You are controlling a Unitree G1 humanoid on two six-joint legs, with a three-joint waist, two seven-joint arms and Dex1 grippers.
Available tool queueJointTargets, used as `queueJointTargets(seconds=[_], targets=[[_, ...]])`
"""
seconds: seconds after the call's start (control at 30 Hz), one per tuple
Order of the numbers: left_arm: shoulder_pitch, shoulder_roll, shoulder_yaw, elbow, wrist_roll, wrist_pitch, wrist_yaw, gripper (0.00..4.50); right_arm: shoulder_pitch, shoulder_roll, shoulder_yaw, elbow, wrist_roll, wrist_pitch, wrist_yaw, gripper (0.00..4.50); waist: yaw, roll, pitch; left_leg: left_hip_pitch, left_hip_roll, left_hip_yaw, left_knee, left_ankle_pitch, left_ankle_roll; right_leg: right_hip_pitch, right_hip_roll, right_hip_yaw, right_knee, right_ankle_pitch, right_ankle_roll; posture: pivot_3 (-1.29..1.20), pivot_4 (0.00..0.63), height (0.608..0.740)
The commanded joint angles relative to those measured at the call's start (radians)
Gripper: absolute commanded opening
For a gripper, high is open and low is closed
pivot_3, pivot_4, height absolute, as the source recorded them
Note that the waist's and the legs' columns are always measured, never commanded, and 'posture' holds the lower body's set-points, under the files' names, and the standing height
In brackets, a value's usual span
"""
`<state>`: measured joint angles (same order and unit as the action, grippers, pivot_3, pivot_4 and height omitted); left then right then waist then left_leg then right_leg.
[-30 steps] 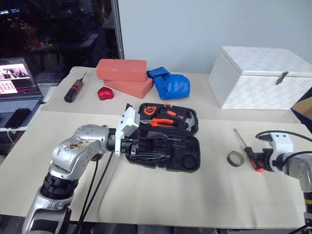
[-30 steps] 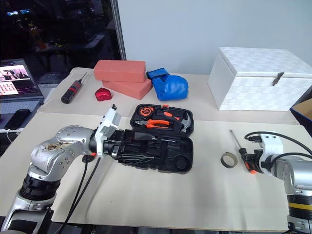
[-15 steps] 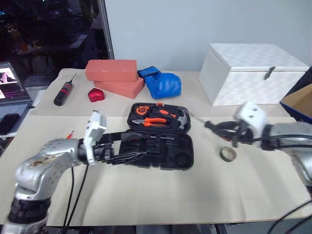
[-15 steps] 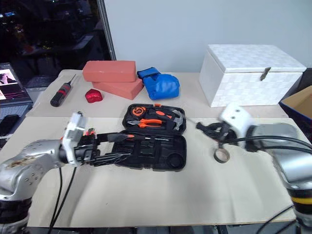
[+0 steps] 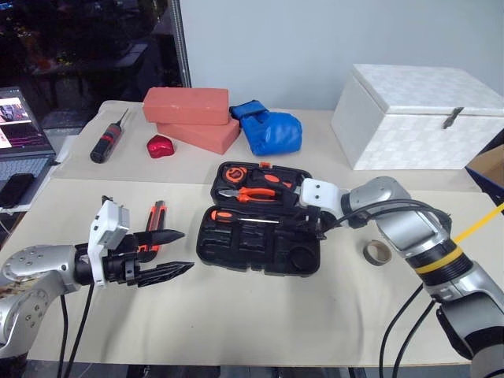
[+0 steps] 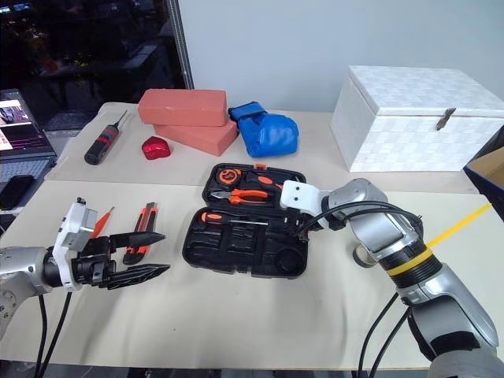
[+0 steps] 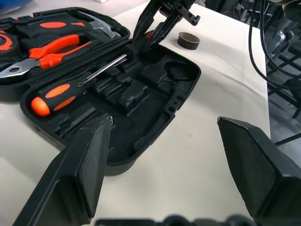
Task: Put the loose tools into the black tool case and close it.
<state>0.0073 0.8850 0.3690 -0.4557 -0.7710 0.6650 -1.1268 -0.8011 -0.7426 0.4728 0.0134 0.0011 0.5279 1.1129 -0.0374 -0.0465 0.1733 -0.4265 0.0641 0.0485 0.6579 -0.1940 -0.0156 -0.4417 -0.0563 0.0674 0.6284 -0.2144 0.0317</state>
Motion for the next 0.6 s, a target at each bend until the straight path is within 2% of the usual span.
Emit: queueJointTargets(seconds=[0.03,0.37,0.5,0.6], targets=[[0.001,0.014,0.019,-0.020,-0.004,-0.022,0.005,3.80,0.015,0.011,0.028,-0.003,-0.021,0.049,0.038,0.73,0.001,0.000,0.000,0.002,0.000,0.000,0.000,0.000,0.000,0.002,0.000,0.000,0.000,0.000,0.000,0.00,0.150,0.740],[-0.007,0.012,-0.005,-0.014,0.006,-0.033,0.013,3.80,0.022,0.066,-0.016,-0.053,-0.005,0.173,0.028,0.73,-0.006,0.000,0.000,0.004,0.003,0.002,0.000,0.000,0.000,0.002,0.002,0.000,0.001,0.000,-0.001,0.00,0.150,0.740],[-0.012,0.008,-0.006,-0.012,0.004,-0.032,0.020,3.80,0.034,0.102,-0.102,-0.093,0.054,0.197,0.007,0.73,-0.007,0.000,0.000,0.004,0.004,0.002,0.000,0.000,0.000,0.001,0.002,0.000,0.002,0.000,-0.001,0.00,0.150,0.740],[-0.009,0.007,-0.008,-0.010,0.008,-0.035,0.021,3.80,0.044,0.100,-0.120,-0.117,0.067,0.203,0.007,0.73,-0.007,0.001,0.001,0.003,0.003,0.002,0.000,0.000,0.000,0.001,0.002,0.000,0.002,0.000,-0.001,0.00,0.150,0.740]])
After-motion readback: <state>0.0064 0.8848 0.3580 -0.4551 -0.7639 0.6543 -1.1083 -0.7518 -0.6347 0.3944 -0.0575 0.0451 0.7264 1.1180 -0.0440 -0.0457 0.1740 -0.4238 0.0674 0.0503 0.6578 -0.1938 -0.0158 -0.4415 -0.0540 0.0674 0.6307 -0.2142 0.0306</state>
